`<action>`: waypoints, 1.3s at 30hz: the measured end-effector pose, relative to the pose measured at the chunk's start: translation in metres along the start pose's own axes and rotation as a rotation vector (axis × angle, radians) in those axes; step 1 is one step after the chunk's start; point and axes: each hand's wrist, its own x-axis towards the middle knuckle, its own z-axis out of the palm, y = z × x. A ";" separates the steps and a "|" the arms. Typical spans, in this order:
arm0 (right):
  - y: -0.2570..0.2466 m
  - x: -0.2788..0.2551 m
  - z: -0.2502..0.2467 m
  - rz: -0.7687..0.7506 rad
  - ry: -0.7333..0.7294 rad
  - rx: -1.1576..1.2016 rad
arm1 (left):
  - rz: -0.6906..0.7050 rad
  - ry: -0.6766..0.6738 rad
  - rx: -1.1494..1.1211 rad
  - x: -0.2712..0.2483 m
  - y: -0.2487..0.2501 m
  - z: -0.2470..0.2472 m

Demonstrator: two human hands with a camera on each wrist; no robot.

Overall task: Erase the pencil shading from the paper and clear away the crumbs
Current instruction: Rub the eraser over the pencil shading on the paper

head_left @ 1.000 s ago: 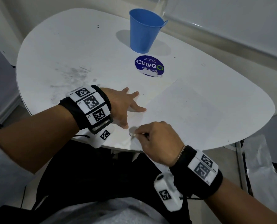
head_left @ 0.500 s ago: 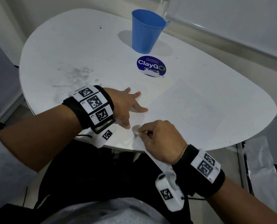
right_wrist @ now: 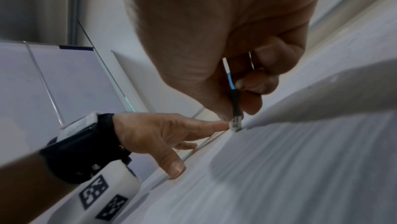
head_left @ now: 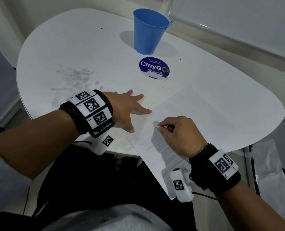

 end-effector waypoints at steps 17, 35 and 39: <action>0.001 0.015 -0.009 0.049 0.072 -0.028 | -0.042 -0.080 0.061 -0.003 0.008 -0.005; -0.010 0.010 -0.006 0.012 0.023 0.000 | -0.047 -0.065 0.047 -0.002 0.008 -0.004; -0.027 -0.008 0.012 -0.071 -0.071 0.023 | -0.048 -0.069 0.050 -0.002 0.009 -0.005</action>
